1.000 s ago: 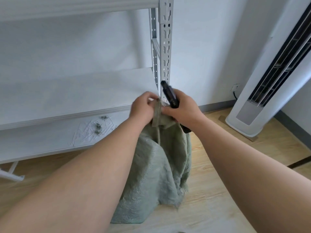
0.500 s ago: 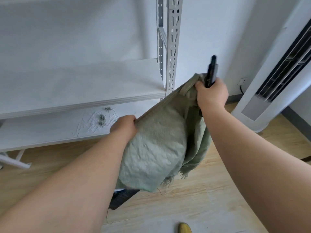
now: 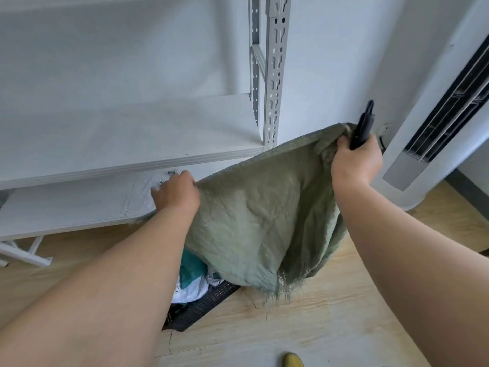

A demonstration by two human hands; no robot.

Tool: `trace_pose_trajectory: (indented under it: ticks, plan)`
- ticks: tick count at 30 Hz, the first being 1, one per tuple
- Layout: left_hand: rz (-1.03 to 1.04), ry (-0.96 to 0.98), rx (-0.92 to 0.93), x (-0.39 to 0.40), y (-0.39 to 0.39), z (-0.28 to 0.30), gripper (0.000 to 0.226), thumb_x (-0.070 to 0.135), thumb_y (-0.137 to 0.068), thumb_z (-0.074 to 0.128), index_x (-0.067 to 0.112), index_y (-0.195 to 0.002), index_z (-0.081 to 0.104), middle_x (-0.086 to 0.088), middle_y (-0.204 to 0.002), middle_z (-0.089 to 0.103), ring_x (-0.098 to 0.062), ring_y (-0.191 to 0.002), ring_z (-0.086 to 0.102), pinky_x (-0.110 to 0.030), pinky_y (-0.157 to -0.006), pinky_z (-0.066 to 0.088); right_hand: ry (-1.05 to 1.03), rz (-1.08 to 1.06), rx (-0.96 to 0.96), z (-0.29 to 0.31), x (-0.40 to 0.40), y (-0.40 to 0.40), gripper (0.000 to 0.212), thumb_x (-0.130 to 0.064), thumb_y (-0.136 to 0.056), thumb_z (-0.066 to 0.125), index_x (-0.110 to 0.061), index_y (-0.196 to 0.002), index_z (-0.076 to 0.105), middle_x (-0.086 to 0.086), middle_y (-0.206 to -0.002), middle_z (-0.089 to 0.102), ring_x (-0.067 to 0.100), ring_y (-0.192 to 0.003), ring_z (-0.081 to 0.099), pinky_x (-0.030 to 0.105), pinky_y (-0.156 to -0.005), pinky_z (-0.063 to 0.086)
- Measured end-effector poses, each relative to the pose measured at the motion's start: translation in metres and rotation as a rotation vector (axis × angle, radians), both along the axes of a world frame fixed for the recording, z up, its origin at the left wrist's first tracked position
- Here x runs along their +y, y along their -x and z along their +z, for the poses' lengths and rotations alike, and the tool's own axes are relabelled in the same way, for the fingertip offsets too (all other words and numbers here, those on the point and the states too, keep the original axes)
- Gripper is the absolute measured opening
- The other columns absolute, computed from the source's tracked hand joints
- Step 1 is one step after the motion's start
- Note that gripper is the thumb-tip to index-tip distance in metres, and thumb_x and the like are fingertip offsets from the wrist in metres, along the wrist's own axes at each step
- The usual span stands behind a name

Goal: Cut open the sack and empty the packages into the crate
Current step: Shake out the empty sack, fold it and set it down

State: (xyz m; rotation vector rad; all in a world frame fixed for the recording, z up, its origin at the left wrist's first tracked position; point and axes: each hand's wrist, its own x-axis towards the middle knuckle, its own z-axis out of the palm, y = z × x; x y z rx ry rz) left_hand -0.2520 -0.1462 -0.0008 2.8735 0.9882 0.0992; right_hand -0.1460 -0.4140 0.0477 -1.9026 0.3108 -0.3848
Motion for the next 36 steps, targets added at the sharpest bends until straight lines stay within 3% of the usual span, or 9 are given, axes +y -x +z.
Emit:
trace_pose_trajectory:
  ticks: [7, 9, 11, 14, 18, 23, 27, 31, 36]
  plan:
    - [-0.205, 0.502, -0.134, -0.042, -0.029, 0.014, 0.022, 0.038, -0.095, 0.047, 0.020, -0.102, 0.056, -0.004, -0.097, 0.060, -0.028, -0.092, 0.056, -0.034, -0.079, 0.044, -0.069, 0.093, 0.066, -0.014, 0.001, 0.008, 0.012, -0.034, -0.087, 0.061, -0.033, -0.078, 0.052, 0.002, -0.085, 0.067, 0.027, -0.075, 0.069, 0.045, -0.076, 0.058]
    - [-0.162, 0.616, -0.011, -0.052, -0.035, 0.017, 0.021, 0.033, -0.096, 0.048, 0.013, -0.100, 0.054, -0.008, -0.091, 0.054, -0.028, -0.085, 0.053, -0.034, -0.079, 0.046, 0.078, 0.277, 0.217, -0.017, 0.002, 0.011, 0.012, -0.027, -0.085, 0.065, -0.023, -0.090, 0.056, 0.008, -0.090, 0.069, 0.026, -0.070, 0.067, 0.042, -0.075, 0.058]
    - [-0.047, 0.920, -0.039, -0.061, -0.038, 0.019, 0.013, 0.024, -0.094, 0.056, 0.011, -0.091, 0.053, -0.008, -0.078, 0.051, -0.024, -0.071, 0.051, -0.028, -0.067, 0.049, 0.163, 0.357, 0.278, -0.024, 0.004, 0.015, 0.023, -0.024, -0.083, 0.067, -0.018, -0.103, 0.056, 0.007, -0.097, 0.068, 0.027, -0.080, 0.067, 0.041, -0.079, 0.057]
    - [0.142, 1.321, -0.249, -0.071, -0.045, 0.025, 0.010, 0.004, -0.090, 0.061, 0.012, -0.087, 0.055, -0.006, -0.075, 0.058, -0.017, -0.057, 0.057, -0.021, -0.044, 0.049, 0.030, 0.331, 0.264, -0.027, 0.009, 0.027, 0.025, -0.023, -0.084, 0.068, -0.017, -0.105, 0.055, 0.007, -0.093, 0.066, 0.026, -0.079, 0.065, 0.038, -0.074, 0.056]
    - [0.288, 1.545, -0.474, -0.078, -0.059, 0.028, 0.022, -0.005, -0.089, 0.052, 0.007, -0.107, 0.057, -0.013, -0.089, 0.066, -0.020, -0.071, 0.067, -0.028, -0.048, 0.055, -0.182, 0.536, 0.352, -0.027, 0.012, 0.039, 0.014, -0.014, -0.085, 0.070, -0.015, -0.097, 0.063, 0.005, -0.074, 0.062, 0.015, -0.061, 0.058, 0.027, -0.057, 0.053]
    - [0.484, 1.566, -0.831, -0.070, -0.070, 0.033, 0.043, -0.009, -0.086, 0.051, 0.012, -0.124, 0.054, -0.018, -0.113, 0.063, -0.032, -0.092, 0.067, -0.039, -0.056, 0.059, -0.235, 0.681, 0.404, -0.028, 0.001, 0.046, 0.016, -0.010, -0.088, 0.066, -0.010, -0.104, 0.062, 0.007, -0.075, 0.063, 0.012, -0.058, 0.062, 0.029, -0.060, 0.051]
    - [0.550, 1.569, -1.045, -0.073, -0.073, 0.036, 0.056, -0.012, -0.088, 0.043, 0.021, -0.133, 0.040, -0.010, -0.123, 0.050, -0.030, -0.101, 0.063, -0.041, -0.062, 0.061, -0.463, 0.745, 0.442, -0.033, -0.006, 0.050, 0.025, 0.002, -0.089, 0.062, -0.002, -0.114, 0.060, 0.020, -0.104, 0.069, 0.017, -0.080, 0.073, 0.034, -0.074, 0.061]
    - [0.566, 1.512, -1.129, -0.078, -0.074, 0.040, 0.051, -0.010, -0.089, 0.038, 0.025, -0.126, 0.044, -0.010, -0.124, 0.045, -0.028, -0.103, 0.059, -0.036, -0.066, 0.062, -0.570, 0.824, 0.444, -0.034, -0.004, 0.055, 0.044, 0.010, -0.082, 0.066, -0.006, -0.122, 0.057, 0.015, -0.108, 0.062, 0.016, -0.084, 0.072, 0.028, -0.075, 0.060]
    - [0.593, 1.471, -1.175, -0.081, -0.076, 0.038, 0.045, -0.010, -0.090, 0.038, 0.025, -0.116, 0.049, -0.008, -0.123, 0.043, -0.026, -0.101, 0.057, -0.033, -0.070, 0.061, -0.432, 0.823, 0.366, -0.043, 0.008, 0.065, 0.067, -0.011, -0.068, 0.086, -0.018, -0.125, 0.052, 0.012, -0.112, 0.062, 0.020, -0.098, 0.070, 0.034, -0.082, 0.059]
